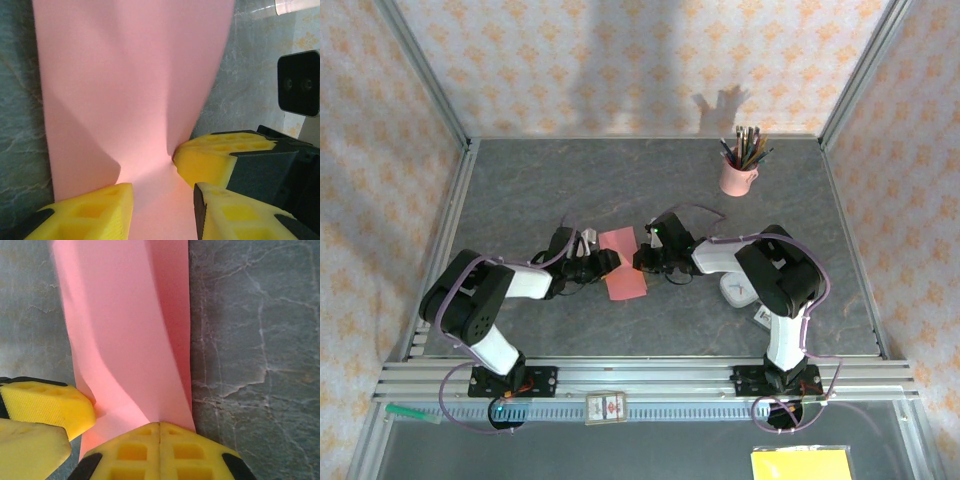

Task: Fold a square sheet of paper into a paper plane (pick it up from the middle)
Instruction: First fold the square sheet of paper in half at the center of the table.

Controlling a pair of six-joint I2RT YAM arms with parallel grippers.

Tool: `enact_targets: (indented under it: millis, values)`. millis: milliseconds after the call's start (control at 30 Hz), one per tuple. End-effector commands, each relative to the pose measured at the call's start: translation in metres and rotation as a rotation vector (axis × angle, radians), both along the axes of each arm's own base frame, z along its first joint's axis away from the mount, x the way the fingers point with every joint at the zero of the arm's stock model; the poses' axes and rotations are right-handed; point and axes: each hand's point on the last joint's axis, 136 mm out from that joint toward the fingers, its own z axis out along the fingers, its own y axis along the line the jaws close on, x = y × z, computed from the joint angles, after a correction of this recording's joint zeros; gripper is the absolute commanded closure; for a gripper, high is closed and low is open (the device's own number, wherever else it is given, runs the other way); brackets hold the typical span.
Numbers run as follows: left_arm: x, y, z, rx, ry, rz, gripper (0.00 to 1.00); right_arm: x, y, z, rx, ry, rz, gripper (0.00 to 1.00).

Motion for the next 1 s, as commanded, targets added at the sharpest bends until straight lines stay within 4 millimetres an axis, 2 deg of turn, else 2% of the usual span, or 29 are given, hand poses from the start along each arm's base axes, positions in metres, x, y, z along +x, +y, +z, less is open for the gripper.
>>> enact_targets:
  millis: [0,133,267,533,733,967]
  values:
    - [-0.007,0.013,-0.003,0.056,0.001,0.011,0.58,-0.033,-0.066,-0.08,-0.322,0.167,-0.085,1.0]
    - [-0.001,0.009,0.024,0.005,-0.056,0.025,0.58,-0.033,-0.067,-0.079,-0.321,0.165,-0.087,1.0]
    - [0.005,0.002,0.036,-0.04,-0.068,0.027,0.58,-0.034,-0.067,-0.08,-0.319,0.167,-0.089,1.0]
    - [0.015,-0.007,0.024,-0.01,-0.042,0.001,0.6,-0.033,-0.067,-0.079,-0.317,0.165,-0.089,1.0]
    - [0.017,-0.005,0.008,0.038,-0.013,-0.004,0.64,-0.035,-0.068,-0.08,-0.32,0.167,-0.092,1.0]
    - [0.016,-0.006,0.011,0.017,-0.012,-0.013,0.68,-0.036,-0.069,-0.081,-0.322,0.169,-0.093,1.0]
